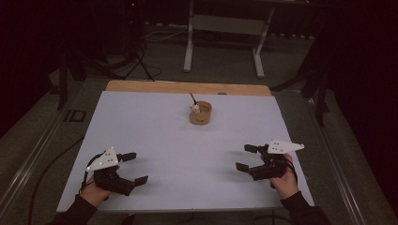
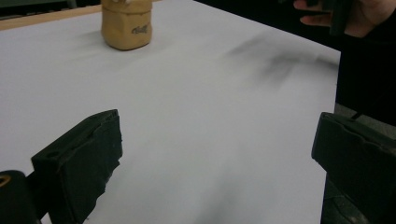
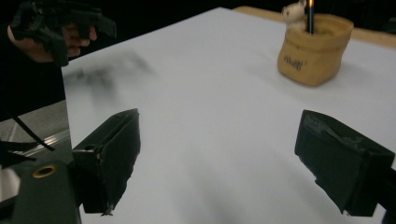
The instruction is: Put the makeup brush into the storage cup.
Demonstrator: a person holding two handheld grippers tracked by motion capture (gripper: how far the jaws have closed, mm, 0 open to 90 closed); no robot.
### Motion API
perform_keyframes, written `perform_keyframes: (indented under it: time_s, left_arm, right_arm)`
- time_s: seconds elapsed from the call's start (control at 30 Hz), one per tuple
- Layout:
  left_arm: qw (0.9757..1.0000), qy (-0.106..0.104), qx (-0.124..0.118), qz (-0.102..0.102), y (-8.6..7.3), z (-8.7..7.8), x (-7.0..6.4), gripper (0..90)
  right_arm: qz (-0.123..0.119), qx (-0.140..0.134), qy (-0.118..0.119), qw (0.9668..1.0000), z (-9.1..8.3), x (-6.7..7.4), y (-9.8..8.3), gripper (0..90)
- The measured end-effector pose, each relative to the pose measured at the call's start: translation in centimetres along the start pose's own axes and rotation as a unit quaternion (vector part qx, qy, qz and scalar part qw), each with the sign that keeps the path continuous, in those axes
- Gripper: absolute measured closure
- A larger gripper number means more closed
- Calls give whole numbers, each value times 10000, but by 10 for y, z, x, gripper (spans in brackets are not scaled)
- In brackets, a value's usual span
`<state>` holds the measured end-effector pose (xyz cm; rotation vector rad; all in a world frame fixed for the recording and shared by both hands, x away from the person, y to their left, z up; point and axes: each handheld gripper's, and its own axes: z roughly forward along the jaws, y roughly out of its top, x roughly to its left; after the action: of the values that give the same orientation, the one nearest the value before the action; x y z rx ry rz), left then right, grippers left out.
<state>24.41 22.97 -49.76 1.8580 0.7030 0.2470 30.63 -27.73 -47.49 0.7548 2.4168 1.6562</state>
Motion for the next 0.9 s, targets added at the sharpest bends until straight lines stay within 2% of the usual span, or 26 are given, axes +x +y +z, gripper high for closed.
perform_keyframes:
  time_s: [0.2, 0.3, 0.37, 0.47, 0.63, 0.83, 0.9]
  left_arm:
    - [9999, 37, 133, -23, -11, -4, 5, 27]
    - [9998, 90, 163, -64, -15, -4, 8, 27]
    - [9997, 175, 181, -19, -18, -5, 10, 27]
    - [9995, 193, 232, -19, -22, -7, 14, 27]
    - [9993, 179, 308, -87, -28, -7, 16, 27]
    - [9976, 452, 501, -143, -30, -6, 16, 27]
    - [9978, 457, 450, -171, -31, -8, 16, 27]
  right_arm:
    - [124, 157, -141, 9997, -3, -6, -12, 143]
    - [186, 204, -159, 9995, -4, -10, -16, 144]
    - [228, 253, -152, 9993, -3, -13, -18, 144]
    - [140, 379, -205, 9990, -3, -13, -21, 143]
    - [256, 363, -243, 9987, -7, -16, -26, 141]
    - [311, 405, -303, 9982, -9, -20, -30, 141]
    - [326, 358, -291, 9984, -10, -21, -30, 141]
